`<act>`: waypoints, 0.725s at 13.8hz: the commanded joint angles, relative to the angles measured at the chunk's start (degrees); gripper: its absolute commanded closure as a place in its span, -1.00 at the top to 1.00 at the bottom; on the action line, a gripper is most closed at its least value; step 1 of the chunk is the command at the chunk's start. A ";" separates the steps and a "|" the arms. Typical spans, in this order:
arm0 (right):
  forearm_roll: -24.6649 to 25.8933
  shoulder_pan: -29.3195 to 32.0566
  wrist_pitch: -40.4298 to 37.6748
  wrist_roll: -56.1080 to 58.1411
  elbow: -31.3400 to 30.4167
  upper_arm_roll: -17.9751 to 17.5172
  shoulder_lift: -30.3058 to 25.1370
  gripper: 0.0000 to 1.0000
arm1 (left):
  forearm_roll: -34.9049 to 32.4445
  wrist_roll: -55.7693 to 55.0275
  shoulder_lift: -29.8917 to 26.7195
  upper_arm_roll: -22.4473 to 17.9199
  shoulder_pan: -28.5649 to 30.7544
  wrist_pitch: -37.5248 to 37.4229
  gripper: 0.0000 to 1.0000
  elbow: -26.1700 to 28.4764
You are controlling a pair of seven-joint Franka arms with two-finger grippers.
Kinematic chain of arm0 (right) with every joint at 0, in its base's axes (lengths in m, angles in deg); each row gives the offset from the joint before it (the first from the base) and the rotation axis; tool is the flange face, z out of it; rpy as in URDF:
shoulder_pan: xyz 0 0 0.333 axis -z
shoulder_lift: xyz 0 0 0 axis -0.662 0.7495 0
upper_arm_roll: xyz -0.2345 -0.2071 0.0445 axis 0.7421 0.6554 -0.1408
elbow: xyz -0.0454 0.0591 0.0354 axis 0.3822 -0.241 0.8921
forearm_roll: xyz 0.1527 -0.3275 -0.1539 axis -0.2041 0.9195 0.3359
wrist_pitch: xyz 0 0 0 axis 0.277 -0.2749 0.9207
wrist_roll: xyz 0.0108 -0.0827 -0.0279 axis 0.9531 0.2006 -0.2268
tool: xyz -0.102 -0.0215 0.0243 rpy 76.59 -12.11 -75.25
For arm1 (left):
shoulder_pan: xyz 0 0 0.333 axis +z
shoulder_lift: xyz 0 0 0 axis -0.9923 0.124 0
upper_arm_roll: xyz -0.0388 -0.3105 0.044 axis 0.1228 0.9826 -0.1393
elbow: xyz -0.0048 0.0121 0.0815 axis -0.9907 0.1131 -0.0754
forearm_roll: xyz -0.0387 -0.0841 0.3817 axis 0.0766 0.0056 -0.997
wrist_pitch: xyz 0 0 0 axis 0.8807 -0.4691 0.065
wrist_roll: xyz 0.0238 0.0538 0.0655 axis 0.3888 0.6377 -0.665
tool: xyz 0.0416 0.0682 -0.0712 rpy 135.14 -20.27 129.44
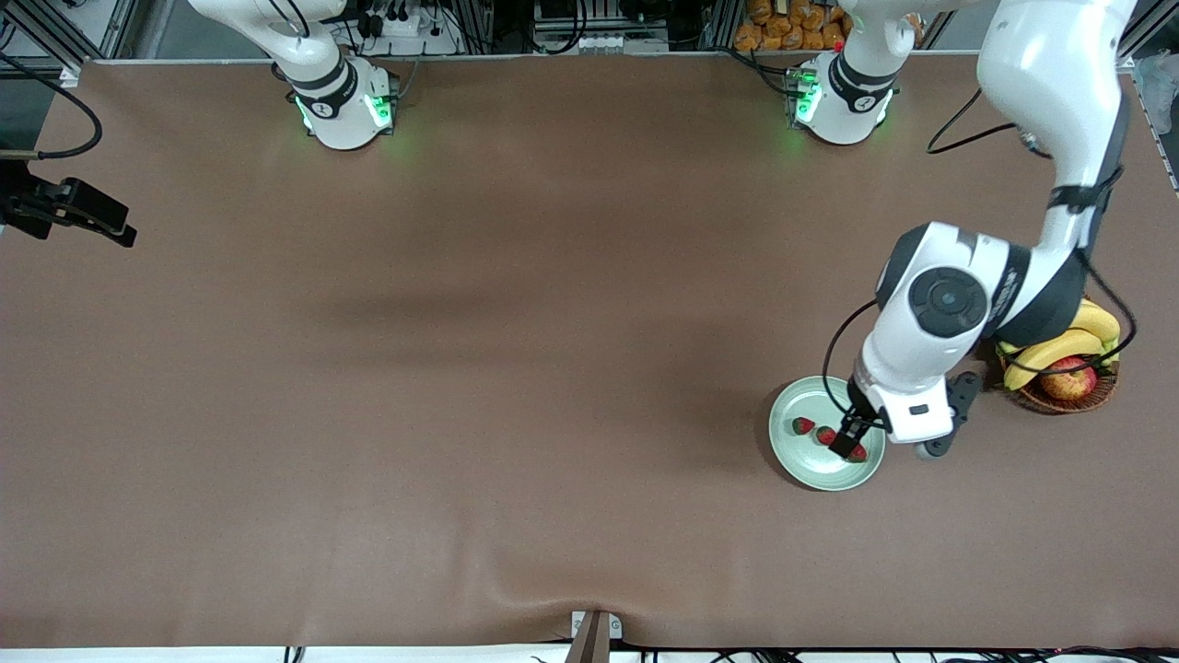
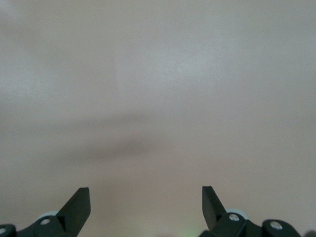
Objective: Collect all strawberries into plate
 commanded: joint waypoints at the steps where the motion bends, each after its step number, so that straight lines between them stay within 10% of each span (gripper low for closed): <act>1: 0.20 -0.20 -0.26 0.21 -0.25 0.32 -0.33 1.00 | 2.95 6.82 -6.03 0.77 0.75 -4.65 1.00 0.93; 10: 0.20 -0.12 -0.35 0.30 -0.25 0.41 -0.33 1.00 | 17.98 41.36 -22.81 1.04 4.16 -27.16 1.00 -0.30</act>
